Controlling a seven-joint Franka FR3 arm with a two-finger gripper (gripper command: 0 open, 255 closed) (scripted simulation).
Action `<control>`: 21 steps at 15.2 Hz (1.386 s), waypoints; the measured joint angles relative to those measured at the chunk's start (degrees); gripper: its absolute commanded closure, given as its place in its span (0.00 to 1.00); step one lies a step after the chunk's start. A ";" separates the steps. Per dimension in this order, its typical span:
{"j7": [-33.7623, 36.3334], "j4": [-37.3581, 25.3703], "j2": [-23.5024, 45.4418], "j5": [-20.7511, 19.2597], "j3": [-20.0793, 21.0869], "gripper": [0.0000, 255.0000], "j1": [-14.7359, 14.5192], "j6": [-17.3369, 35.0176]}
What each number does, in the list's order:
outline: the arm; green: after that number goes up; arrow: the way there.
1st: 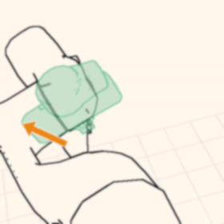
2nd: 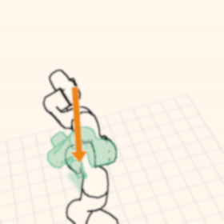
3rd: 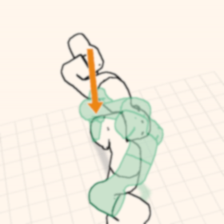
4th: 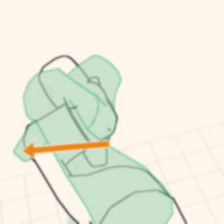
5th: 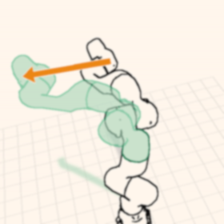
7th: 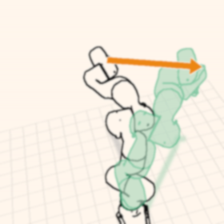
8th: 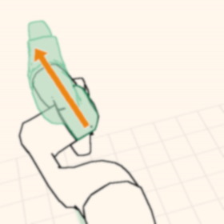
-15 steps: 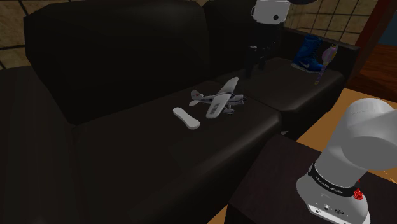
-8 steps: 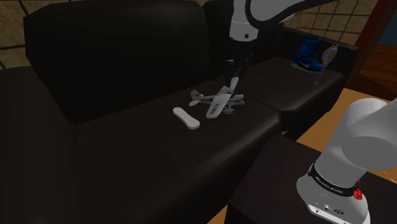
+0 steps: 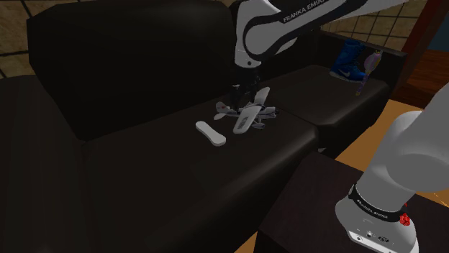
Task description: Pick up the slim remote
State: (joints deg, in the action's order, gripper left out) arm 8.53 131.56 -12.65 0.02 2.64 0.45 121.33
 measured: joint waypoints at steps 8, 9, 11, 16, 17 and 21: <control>1.19 -11.63 18.61 -0.29 0.40 0.00 -0.20 6.07; 1.28 -13.97 21.10 -0.33 0.40 0.00 -0.23 6.05; 1.59 -16.27 24.79 -0.38 0.46 0.00 -0.38 7.22; 2.04 -27.30 37.15 -0.60 0.39 0.00 -0.76 7.92; 2.05 -29.42 39.36 -0.61 0.36 0.00 -0.79 7.91; 2.12 -33.18 44.04 -0.67 0.28 0.00 -0.88 8.62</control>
State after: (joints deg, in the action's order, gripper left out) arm 10.64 98.39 31.39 -0.65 2.92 -0.44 129.95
